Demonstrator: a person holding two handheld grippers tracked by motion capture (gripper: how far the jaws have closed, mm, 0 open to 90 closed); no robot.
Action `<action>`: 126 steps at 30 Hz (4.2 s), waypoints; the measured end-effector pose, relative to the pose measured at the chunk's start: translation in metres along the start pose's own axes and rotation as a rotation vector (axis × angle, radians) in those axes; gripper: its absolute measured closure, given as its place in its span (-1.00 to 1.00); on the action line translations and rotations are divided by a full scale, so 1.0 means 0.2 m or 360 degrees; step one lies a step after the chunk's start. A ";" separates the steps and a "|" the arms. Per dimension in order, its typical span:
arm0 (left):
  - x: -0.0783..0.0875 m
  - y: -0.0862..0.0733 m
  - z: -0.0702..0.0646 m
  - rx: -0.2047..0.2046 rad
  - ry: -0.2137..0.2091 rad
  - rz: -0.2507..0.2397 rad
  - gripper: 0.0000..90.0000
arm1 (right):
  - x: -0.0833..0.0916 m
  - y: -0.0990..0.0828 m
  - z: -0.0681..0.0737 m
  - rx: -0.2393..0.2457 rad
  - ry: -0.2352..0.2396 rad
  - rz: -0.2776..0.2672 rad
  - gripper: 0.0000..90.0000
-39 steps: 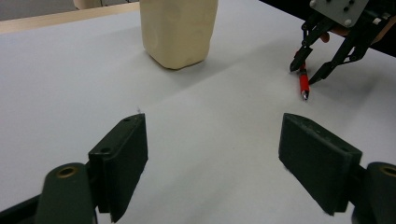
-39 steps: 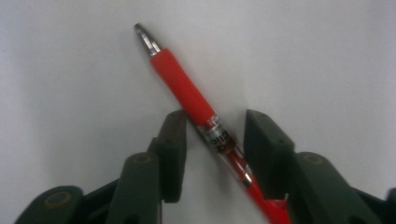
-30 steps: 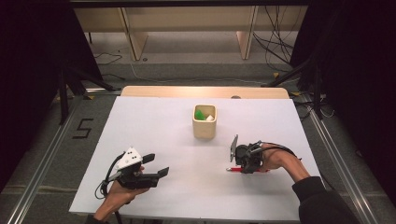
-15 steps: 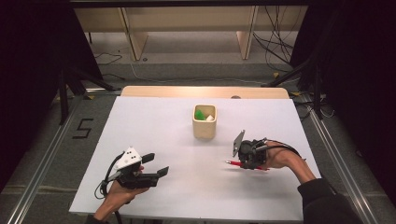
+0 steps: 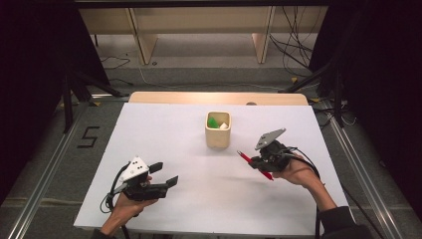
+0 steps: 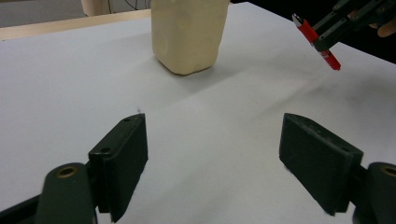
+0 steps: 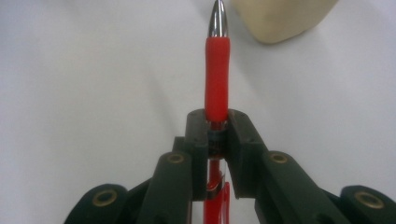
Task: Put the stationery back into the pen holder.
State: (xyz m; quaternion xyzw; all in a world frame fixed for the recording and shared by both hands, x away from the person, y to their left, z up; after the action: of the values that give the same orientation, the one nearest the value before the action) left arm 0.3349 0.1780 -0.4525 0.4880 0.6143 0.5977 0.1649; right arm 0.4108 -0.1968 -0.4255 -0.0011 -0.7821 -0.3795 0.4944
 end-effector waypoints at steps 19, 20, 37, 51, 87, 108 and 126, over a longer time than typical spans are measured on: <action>0.00 -0.01 0.00 -0.0006 0.0014 -0.0046 -0.52 | 0.06 -0.05 -0.03 -0.0743 -0.0071 -0.0569 0.78; 0.00 -0.01 0.00 -0.0003 0.0014 -0.0047 -0.52 | 0.07 -0.05 -0.03 -0.0757 -0.0084 -0.0585 0.78; 0.00 -0.01 0.01 -0.0002 0.0028 -0.0076 -0.53 | 0.09 0.14 -0.09 -0.0910 -0.0137 -0.0763 0.78; 0.01 -0.01 0.00 -0.0004 0.0028 -0.0086 -0.53 | 0.03 0.41 -0.15 -0.0926 -0.0195 -0.0807 0.78; 0.01 -0.01 0.01 -0.0002 0.0026 -0.0095 -0.53 | -0.20 0.69 -0.24 -0.0938 -0.0367 -0.0740 0.78; 0.00 -0.01 0.01 0.0004 0.0027 -0.0092 -0.53 | -0.26 0.63 -0.20 -0.0893 -0.0356 -0.0614 -0.17; 0.00 -0.01 0.02 0.0026 0.0019 -0.0081 -0.53 | -0.07 0.47 -0.08 -0.0760 -0.0236 -0.0657 -0.40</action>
State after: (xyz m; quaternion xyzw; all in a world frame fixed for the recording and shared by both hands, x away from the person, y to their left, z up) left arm 0.3370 0.1811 -0.4539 0.4699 0.6324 0.5912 0.1726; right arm 0.4650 -0.1338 -0.3779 0.0139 -0.6886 -0.6432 0.3345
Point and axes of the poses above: each handheld gripper's, and its own axes: x roughly backward along the jaws, y roughly out of its top, z roughly to its left, the point moved 2 cm from there along -x, roughly forward along the jaws, and after that the axes turned 13 degrees about -y, right-handed, at the moved point
